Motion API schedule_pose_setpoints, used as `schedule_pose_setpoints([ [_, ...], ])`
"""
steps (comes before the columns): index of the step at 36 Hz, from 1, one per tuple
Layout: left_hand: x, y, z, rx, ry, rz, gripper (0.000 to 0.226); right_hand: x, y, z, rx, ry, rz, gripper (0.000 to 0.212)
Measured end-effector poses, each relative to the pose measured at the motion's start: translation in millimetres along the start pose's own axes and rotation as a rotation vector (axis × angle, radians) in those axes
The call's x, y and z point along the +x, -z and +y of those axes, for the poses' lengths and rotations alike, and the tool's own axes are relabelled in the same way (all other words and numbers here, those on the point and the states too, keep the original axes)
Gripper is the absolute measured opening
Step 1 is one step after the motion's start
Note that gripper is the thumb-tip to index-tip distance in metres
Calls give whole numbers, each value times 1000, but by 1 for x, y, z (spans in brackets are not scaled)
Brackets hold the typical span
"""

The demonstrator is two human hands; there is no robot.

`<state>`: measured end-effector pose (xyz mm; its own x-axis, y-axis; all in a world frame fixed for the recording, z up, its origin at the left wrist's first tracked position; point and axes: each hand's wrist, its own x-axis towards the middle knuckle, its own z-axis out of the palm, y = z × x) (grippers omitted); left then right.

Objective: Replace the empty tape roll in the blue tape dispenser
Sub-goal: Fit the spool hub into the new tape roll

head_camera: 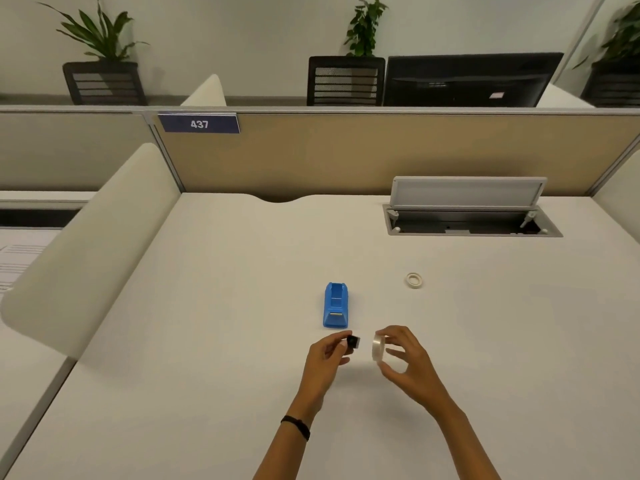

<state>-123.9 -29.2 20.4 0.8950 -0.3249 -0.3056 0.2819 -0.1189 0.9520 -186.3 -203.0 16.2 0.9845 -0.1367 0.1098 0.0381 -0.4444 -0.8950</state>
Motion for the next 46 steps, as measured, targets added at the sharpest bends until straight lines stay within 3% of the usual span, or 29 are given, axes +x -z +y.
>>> schedule_pose_setpoints([
  [18, -3, -5, 6, 5, -79, 6, 21, 7, -17, -21, 47, 4, -47, 53],
  [29, -6, -1, 12, -6, -9, -80, 17, 9, -16, -22, 39, -4, -32, 54],
  [46, -2, -6, 8, 71, -36, -16, 25, 9, -17, -22, 48, -41, -32, 54],
])
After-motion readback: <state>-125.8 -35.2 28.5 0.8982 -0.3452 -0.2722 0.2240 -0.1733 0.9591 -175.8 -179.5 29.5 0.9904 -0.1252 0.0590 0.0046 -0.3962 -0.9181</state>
